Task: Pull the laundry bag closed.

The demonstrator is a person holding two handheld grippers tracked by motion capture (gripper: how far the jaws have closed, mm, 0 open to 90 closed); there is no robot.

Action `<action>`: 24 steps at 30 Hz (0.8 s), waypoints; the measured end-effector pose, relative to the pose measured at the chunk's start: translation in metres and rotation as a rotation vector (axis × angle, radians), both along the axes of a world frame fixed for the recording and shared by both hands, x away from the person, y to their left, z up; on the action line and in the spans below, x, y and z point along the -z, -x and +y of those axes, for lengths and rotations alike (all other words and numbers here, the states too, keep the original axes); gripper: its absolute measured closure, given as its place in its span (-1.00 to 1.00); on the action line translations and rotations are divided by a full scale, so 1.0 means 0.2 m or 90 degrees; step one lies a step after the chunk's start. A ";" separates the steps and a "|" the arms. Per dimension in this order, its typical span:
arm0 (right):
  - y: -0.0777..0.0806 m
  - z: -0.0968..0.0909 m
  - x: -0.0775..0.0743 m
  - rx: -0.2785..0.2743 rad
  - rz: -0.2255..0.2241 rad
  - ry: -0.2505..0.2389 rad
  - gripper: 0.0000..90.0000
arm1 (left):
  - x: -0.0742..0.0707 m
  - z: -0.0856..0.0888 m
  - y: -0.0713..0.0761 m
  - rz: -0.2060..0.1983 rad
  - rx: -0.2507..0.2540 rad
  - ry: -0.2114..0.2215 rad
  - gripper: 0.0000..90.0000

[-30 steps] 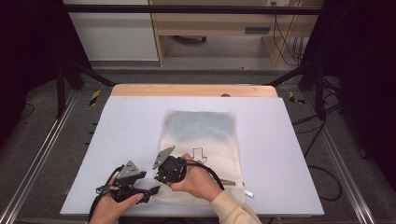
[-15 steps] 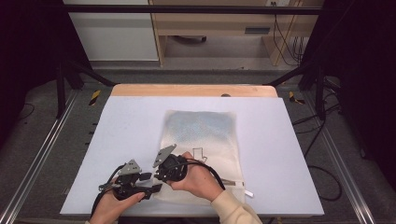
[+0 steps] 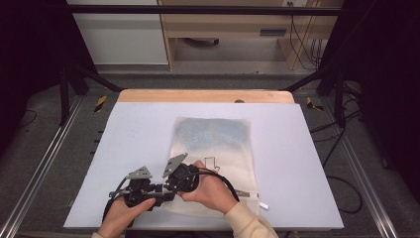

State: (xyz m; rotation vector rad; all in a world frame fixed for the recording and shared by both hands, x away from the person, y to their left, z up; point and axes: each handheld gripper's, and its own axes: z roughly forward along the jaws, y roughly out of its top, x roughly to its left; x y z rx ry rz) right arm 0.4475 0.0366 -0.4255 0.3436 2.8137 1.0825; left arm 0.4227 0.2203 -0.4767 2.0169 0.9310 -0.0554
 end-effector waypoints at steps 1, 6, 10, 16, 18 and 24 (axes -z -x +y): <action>0.00 0.00 0.00 0.000 0.000 0.000 0.82 | 0.00 0.00 0.00 0.000 0.003 0.002 0.07; 0.00 0.00 0.00 -0.001 0.000 -0.001 0.82 | 0.01 -0.02 -0.01 0.001 0.010 0.009 0.05; 0.00 0.00 0.00 0.001 0.000 0.001 0.82 | 0.03 -0.04 -0.03 -0.005 0.018 -0.001 0.06; 0.00 -0.01 0.00 0.000 -0.002 0.000 0.82 | 0.03 -0.04 -0.04 -0.004 0.020 0.010 0.18; 0.00 -0.01 -0.01 0.001 -0.003 0.001 0.82 | 0.03 -0.03 -0.04 -0.004 0.026 0.010 0.25; 0.00 -0.01 0.00 0.001 -0.001 0.003 0.82 | 0.04 -0.03 -0.06 0.006 0.019 0.005 0.56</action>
